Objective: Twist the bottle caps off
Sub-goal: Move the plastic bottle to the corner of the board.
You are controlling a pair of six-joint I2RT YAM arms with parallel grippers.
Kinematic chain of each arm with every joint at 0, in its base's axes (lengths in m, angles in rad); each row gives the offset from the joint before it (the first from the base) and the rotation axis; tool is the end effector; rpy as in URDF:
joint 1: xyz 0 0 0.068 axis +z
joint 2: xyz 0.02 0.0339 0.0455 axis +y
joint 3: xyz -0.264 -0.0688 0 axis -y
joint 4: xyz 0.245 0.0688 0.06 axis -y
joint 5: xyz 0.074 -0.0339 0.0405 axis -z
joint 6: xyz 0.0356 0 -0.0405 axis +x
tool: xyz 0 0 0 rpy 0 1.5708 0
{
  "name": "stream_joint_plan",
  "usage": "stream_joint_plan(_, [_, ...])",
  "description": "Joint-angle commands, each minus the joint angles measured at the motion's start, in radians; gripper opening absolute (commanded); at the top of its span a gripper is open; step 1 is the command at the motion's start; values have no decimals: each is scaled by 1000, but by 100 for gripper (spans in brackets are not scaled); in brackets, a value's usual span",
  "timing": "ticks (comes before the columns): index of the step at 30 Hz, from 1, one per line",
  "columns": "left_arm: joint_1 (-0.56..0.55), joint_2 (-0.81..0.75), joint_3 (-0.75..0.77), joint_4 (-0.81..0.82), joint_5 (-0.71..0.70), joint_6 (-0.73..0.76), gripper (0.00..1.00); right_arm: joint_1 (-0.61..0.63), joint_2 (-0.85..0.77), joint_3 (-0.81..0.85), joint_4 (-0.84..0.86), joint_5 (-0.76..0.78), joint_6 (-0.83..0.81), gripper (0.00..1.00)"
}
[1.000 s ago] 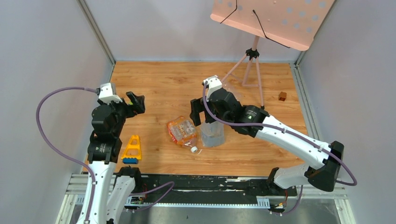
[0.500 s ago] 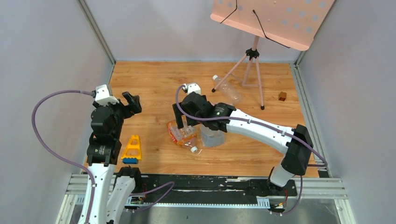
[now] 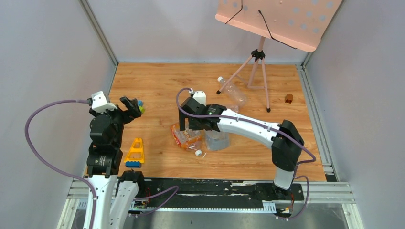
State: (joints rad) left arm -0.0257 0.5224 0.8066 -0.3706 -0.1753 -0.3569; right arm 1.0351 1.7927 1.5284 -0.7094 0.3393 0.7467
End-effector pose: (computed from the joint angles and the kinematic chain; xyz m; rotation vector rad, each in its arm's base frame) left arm 0.1183 0.0032 0.3621 -0.4038 1.6080 -0.1456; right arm 0.2096 0.3300 0.2760 -0.2280 2.4840 0.3279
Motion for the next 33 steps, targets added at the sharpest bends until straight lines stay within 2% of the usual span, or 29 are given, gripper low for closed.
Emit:
stream_joint_plan(1, [2,-7,13,7,-28,7,100,-1,68,86,-70,20,59,100])
stream_joint_plan(7, [1,8,14,0,-22,-4,100,-2,141,110,-152,101,73,100])
stream_joint_plan(18, [1,62,35,-4,-18,-10,100,-32,137,20,-194,156,93,100])
stream_joint_plan(33, [2,68,43,-17,-10,-20,100,-32,146,65,-78,-104,-7,100])
